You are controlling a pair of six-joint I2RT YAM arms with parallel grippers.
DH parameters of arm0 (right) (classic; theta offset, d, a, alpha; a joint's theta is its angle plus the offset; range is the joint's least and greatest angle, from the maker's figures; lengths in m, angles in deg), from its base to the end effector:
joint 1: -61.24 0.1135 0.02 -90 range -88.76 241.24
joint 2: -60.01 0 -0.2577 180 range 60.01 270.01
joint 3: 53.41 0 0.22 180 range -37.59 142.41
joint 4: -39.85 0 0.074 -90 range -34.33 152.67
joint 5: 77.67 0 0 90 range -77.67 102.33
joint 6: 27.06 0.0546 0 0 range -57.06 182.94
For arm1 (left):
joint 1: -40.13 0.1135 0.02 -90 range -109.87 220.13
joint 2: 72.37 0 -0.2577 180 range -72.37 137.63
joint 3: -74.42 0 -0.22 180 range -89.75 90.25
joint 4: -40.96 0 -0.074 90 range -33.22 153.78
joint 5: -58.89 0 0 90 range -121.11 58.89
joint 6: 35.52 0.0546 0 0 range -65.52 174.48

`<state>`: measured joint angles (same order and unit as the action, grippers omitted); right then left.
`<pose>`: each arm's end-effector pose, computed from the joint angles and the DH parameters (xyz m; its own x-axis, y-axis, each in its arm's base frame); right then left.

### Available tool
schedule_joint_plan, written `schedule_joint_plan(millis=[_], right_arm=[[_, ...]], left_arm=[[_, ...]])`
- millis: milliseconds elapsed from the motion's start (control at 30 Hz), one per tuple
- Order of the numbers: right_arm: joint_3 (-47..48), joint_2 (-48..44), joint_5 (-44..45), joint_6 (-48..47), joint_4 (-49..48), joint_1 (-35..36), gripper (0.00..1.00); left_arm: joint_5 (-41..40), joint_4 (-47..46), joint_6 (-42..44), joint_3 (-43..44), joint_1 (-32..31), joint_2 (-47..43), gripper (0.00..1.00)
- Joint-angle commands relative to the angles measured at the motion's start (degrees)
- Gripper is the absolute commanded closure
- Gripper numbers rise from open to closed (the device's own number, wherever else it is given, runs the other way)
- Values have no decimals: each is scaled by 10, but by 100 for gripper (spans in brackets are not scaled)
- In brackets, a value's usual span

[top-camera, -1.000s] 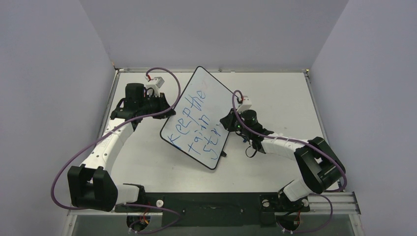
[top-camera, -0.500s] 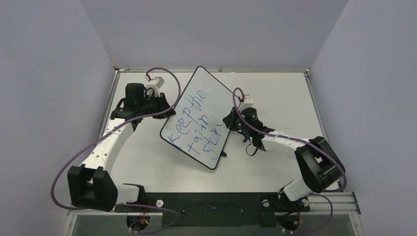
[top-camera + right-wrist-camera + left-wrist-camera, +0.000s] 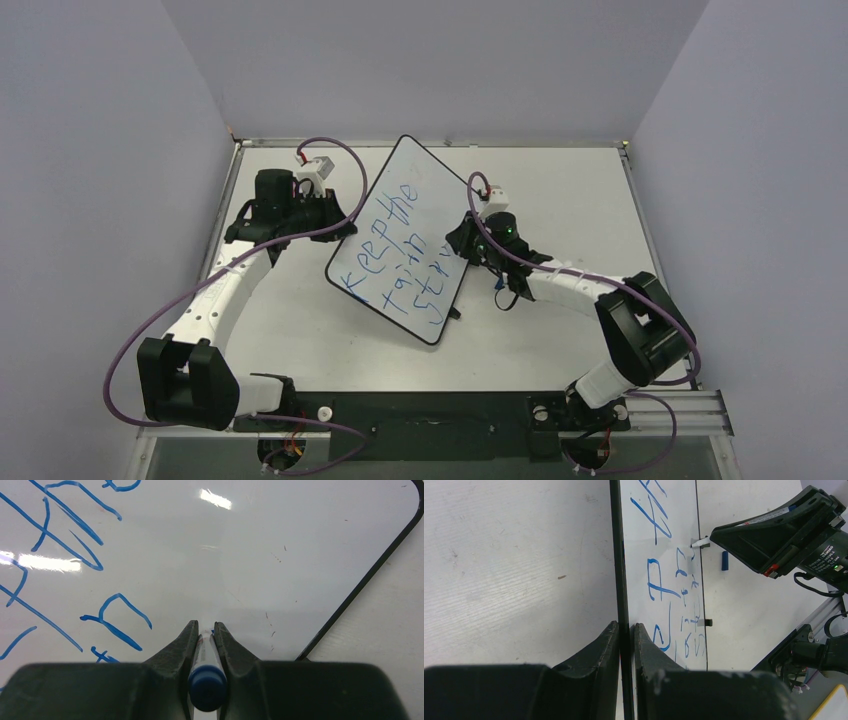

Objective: Write a sentence on the whiteboard

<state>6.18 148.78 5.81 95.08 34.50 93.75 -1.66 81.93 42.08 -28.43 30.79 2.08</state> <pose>0.2698 0.1793 0.2121 -0.6192 0.2322 -0.7502 -0.3451 0.7777 0.5255 0.2582 -0.0697 0.2968 -0.7090 -0.0729 -0.7014 0.3788 0.7996 -0.4660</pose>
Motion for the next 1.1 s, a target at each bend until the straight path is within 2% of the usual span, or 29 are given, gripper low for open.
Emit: schedule_joint_plan(millis=[0, 633, 867, 1067], right_arm=[[9, -9, -16, 0, -12, 22, 100], [-29, -64, 7, -16, 34, 18, 100], [22, -72, 18, -14, 46, 13, 100], [69, -35, 35, -15, 69, -3, 100]], left_arm=[[21, -3, 20, -4, -15, -13, 100], [18, -3, 21, -5, -14, -16, 100], [18, -3, 20, -5, -15, -17, 100], [17, -4, 22, -7, -15, -20, 100]])
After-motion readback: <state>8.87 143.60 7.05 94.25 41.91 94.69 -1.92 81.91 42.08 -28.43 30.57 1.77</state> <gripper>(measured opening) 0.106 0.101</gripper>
